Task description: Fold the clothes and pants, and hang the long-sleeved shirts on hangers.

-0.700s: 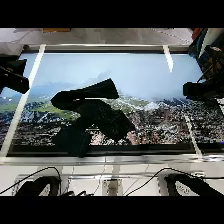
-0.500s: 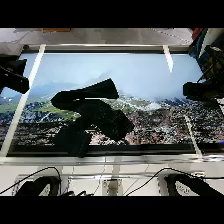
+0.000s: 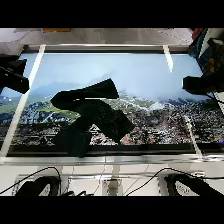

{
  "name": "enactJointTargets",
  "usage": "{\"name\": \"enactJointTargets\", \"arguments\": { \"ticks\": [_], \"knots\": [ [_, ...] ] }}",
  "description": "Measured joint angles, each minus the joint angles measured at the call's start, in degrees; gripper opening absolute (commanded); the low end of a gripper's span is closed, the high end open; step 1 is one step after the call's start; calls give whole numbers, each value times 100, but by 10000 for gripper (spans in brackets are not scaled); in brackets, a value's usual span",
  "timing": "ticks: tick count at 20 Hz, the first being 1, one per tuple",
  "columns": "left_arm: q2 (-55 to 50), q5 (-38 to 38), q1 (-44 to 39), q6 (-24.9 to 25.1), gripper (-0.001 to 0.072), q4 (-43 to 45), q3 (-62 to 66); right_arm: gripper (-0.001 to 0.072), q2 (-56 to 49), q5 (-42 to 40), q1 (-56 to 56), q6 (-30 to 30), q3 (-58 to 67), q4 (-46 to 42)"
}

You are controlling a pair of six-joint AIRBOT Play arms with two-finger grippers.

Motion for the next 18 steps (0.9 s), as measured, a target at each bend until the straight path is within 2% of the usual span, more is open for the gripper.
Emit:
{"name": "enactJointTargets", "arguments": {
  "ticks": [9, 13, 16, 18],
  "knots": [
    [-26, 98, 0, 0, 195, -50, 0, 52, -33, -1320, 2, -50, -2, -66],
    [-28, 129, 0, 0, 195, -470, 0, 38, -131, -1436, -48, -258, -275, -387],
    [-28, 72, 0, -2, 196, -741, 0, 32, -155, -1287, -188, -935, -1154, -413],
    [-35, -79, 0, -2, 196, -828, -2, 32, -162, -1255, -310, -1773, -2059, 94]
  ]
}}
